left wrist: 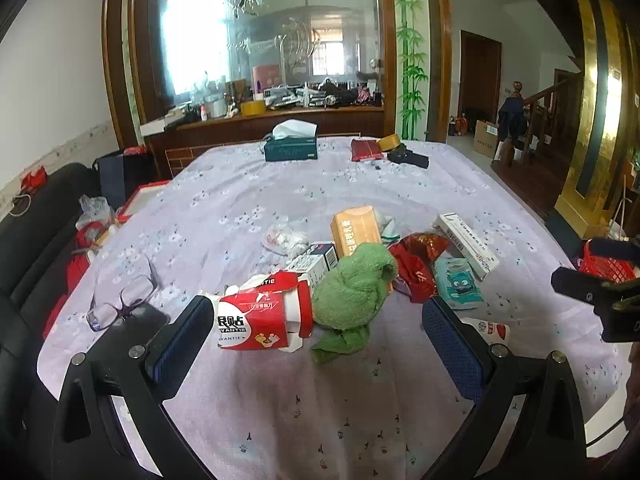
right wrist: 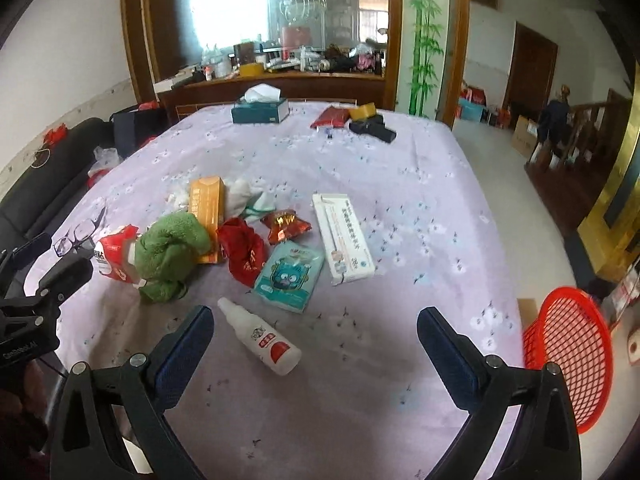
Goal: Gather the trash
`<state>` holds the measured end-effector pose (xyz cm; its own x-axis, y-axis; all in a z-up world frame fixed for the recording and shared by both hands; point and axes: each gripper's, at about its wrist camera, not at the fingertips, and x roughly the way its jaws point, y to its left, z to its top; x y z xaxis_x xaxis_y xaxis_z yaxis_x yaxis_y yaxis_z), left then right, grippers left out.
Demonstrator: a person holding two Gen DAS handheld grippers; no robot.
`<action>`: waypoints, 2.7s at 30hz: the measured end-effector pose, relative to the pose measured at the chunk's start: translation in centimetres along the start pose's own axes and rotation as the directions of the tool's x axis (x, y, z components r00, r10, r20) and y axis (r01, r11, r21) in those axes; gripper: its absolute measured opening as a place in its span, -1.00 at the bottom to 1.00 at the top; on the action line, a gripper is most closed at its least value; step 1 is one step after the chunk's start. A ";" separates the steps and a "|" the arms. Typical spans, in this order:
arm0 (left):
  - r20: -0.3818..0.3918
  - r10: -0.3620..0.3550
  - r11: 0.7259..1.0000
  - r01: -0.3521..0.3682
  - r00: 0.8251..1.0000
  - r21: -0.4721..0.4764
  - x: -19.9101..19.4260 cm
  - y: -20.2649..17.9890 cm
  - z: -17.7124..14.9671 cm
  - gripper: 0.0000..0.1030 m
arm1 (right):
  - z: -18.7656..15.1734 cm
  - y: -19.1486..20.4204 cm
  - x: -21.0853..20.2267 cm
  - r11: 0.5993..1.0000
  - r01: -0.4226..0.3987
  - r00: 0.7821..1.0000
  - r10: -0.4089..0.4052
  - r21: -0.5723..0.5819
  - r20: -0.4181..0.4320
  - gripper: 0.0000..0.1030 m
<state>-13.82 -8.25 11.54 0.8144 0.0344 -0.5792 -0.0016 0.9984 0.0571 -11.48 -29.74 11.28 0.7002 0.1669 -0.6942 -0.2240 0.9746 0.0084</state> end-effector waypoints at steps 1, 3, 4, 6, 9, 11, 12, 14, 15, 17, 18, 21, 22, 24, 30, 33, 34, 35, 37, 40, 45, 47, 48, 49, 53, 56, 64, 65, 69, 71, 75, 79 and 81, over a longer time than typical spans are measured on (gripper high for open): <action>0.000 0.004 1.000 -0.004 1.000 0.007 -0.1 -0.2 0.0 1.00 | 0.1 -0.1 -0.4 1.000 0.008 1.000 -0.008 -0.008 0.012 0.99; -0.002 0.005 1.000 -0.005 1.000 0.011 -0.1 -0.6 0.0 1.00 | 0.2 0.1 -1.0 0.999 0.040 0.998 -0.038 -0.033 0.044 0.99; -0.002 0.003 1.000 -0.003 1.000 0.011 -0.1 -0.8 0.0 1.00 | 0.2 0.1 -1.0 0.999 0.040 0.998 -0.038 -0.033 0.044 0.99; 0.002 0.004 1.000 -0.005 1.000 0.019 -0.2 -1.3 0.1 1.00 | 0.3 -0.2 -1.5 0.999 0.037 0.997 -0.035 -0.029 0.070 0.99; 0.006 -0.003 1.000 0.003 1.000 0.027 -0.3 -2.0 0.2 1.00 | 0.3 -0.5 -1.7 0.998 0.050 0.996 -0.047 -0.031 0.077 0.99; 0.008 -0.008 0.999 0.008 1.000 0.034 -0.3 -2.5 0.2 1.00 | 0.3 -0.8 -2.1 0.999 0.049 0.995 -0.047 -0.022 0.088 0.99; 0.007 -0.011 0.999 0.010 1.000 0.035 -0.2 -2.1 0.9 1.00 | 0.3 -1.0 -2.3 0.999 0.048 0.995 -0.046 -0.016 0.091 0.99; 0.008 -0.021 0.999 0.021 1.000 0.040 -0.2 -2.5 1.1 1.00 | 0.3 -1.2 -2.4 0.998 0.054 0.994 -0.052 -0.013 0.093 0.99; 0.008 -0.026 0.999 0.026 1.000 0.045 -0.1 -2.8 1.1 1.00 | 0.1 -1.4 -2.5 0.997 0.070 0.993 -0.069 -0.009 0.093 0.99; 0.009 -0.032 0.998 0.031 0.999 0.057 -0.1 -3.2 1.2 1.00 | -0.1 -1.7 -2.6 0.997 0.083 0.993 -0.083 0.002 0.087 0.99; 0.009 -0.036 0.998 0.036 0.999 0.061 -0.1 -3.4 1.2 1.00 | -0.1 -1.9 -2.6 0.996 0.091 0.992 -0.091 0.007 0.083 0.99; 0.008 -0.046 0.996 0.046 0.999 0.071 0.1 -3.9 1.2 1.00 | -0.4 -2.5 -2.7 0.995 0.096 0.992 -0.098 0.029 0.075 0.99; 0.008 -0.049 0.996 0.049 0.999 0.073 0.1 -4.0 1.3 1.00 | -0.5 -2.7 -2.8 0.994 0.102 0.992 -0.104 0.034 0.074 0.99; 0.007 -0.056 0.996 0.056 0.998 0.074 0.1 -4.1 1.4 1.00 | -0.6 -2.9 -3.0 0.993 0.106 0.991 -0.109 0.042 0.073 0.99; 0.009 -0.071 0.994 0.070 0.997 0.084 0.3 -4.6 1.6 1.00 | -0.8 -3.4 -3.2 0.991 0.122 0.990 -0.126 0.054 0.067 0.99; 0.009 -0.077 0.993 0.075 0.997 0.088 0.4 -4.7 1.6 1.00 | -0.9 -3.4 -3.2 0.991 0.121 0.990 -0.125 0.053 0.067 0.99; 0.009 -0.077 0.993 0.076 0.997 0.088 0.4 -4.8 1.7 1.00 | -0.9 -3.4 -3.2 0.991 0.124 0.990 -0.127 0.051 0.066 0.99; 0.008 -0.078 0.993 0.077 0.997 0.088 0.5 -4.8 1.7 1.00 | -0.9 -3.4 -3.2 0.991 0.124 0.990 -0.127 0.051 0.066 0.99; 0.007 -0.079 0.993 0.078 0.997 0.087 0.7 -4.6 1.8 1.00 | -0.9 -3.4 -3.1 0.991 0.119 0.991 -0.122 0.053 0.063 0.99; 0.004 -0.081 0.993 0.080 0.997 0.088 0.8 -4.6 1.8 1.00 | -0.8 -3.3 -3.0 0.992 0.117 0.991 -0.120 0.053 0.057 0.99; 0.000 -0.079 0.993 0.079 0.997 0.087 0.9 -4.4 1.8 1.00 | -0.6 -3.1 -2.5 0.993 0.109 0.993 -0.111 0.053 0.046 0.99; -0.003 -0.078 0.993 0.078 0.997 0.084 1.1 -4.4 1.8 1.00 | -0.6 -3.0 -2.4 0.993 0.107 0.993 -0.109 0.052 0.044 0.99; -0.005 -0.078 0.993 0.078 0.997 0.083 1.1 -4.2 1.7 1.00 | -0.5 -2.9 -2.2 0.994 0.102 0.994 -0.104 0.050 0.041 0.99; -0.005 -0.077 0.994 0.077 0.997 0.083 1.2 -4.2 1.7 1.00 | -0.6 -2.9 -2.2 0.994 0.099 0.994 -0.101 0.049 0.041 0.99; -0.005 -0.074 0.994 0.074 0.997 0.085 1.2 -4.0 1.7 1.00 | -0.5 -2.5 -2.0 0.995 0.089 0.995 -0.091 0.042 0.039 0.99; -0.006 -0.073 0.994 0.073 0.997 0.083 1.3 -3.7 1.7 1.00 | -0.4 -2.3 -1.7 0.996 0.082 0.996 -0.083 0.038 0.035 0.99; -0.012 -0.060 0.996 0.061 0.998 0.067 1.5 -2.5 1.6 1.00 | -0.1 -1.2 -1.0 0.999 0.053 0.998 -0.053 0.007 0.023 0.99; -0.013 -0.058 0.996 0.059 0.998 0.065 1.5 -2.4 1.5 1.00 | -0.1 -1.0 -0.8 0.999 0.048 0.999 -0.048 0.003 0.019 0.99; -0.019 -0.046 0.998 0.046 0.999 0.051 1.7 -1.4 1.4 1.00 | 0.0 -0.3 0.0 1.000 0.020 1.000 -0.020 -0.009 -0.003 0.99; -0.026 -0.036 0.999 0.037 0.999 0.031 1.8 -0.4 1.3 1.00 | 0.0 0.1 0.3 1.000 0.000 1.000 0.000 -0.013 -0.015 0.93; -0.044 -0.021 1.000 0.020 0.999 -0.012 2.2 1.5 0.9 1.00 | 0.0 0.9 1.2 0.999 -0.034 0.999 0.033 -0.028 -0.038 0.81; -0.081 -0.024 0.999 0.021 0.996 -0.039 2.7 3.5 0.5 1.00 | -0.2 1.9 2.2 0.997 -0.070 0.995 0.066 -0.046 -0.074 0.73; -0.116 -0.030 0.998 0.024 0.993 -0.054 3.1 4.6 0.1 1.00 | -0.4 2.7 3.5 0.992 -0.114 0.986 0.106 -0.052 -0.128 0.62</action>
<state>-11.20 -3.58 10.09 0.7415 0.0098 -0.6708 -0.0135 0.9999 -0.0004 -9.89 -26.62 8.58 0.5801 0.2491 -0.7755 -0.3372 0.9401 0.0497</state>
